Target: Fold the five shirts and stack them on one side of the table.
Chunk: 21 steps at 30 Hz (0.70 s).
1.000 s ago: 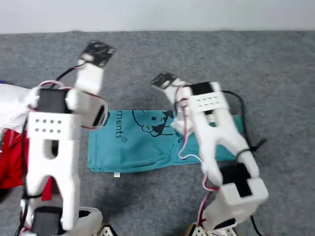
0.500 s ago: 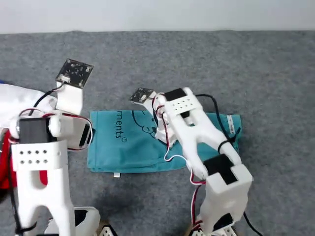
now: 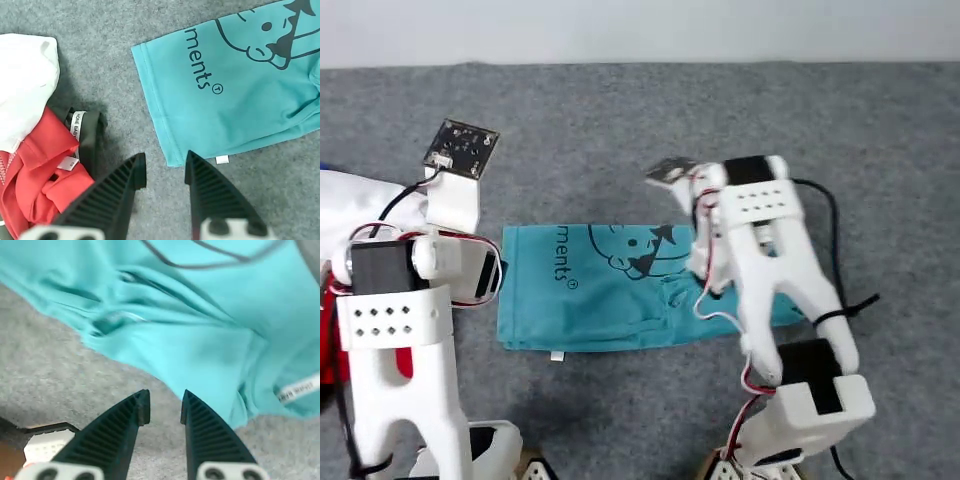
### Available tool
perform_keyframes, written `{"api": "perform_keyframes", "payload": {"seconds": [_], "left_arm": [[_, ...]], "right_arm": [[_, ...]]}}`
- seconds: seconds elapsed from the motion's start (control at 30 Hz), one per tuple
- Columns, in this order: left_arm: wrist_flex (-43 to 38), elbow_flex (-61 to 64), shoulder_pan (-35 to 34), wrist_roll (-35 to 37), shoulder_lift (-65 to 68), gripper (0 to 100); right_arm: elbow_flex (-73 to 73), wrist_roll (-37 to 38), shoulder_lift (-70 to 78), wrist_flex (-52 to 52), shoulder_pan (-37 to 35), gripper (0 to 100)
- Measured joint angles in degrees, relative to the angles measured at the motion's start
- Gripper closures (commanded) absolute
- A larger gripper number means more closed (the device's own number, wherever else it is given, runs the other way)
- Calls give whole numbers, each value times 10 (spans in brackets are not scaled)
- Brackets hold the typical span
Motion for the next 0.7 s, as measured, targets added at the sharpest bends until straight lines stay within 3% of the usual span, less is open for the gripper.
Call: {"api": "perform_keyframes", "payload": {"seconds": [0.13,0.43,0.57,0.7], "left_arm": [[0,0,0,3,-1,870],[0,0,0,3,-1,870],[0,4,0,4,-1,866],[-20,9,0,15,42,865]], "right_arm": [[10,0,0,-30,-6,876],[12,-28,46,-98,-119,876],[12,-32,85,-120,-120,877],[-28,-33,86,-76,-86,877]]}}
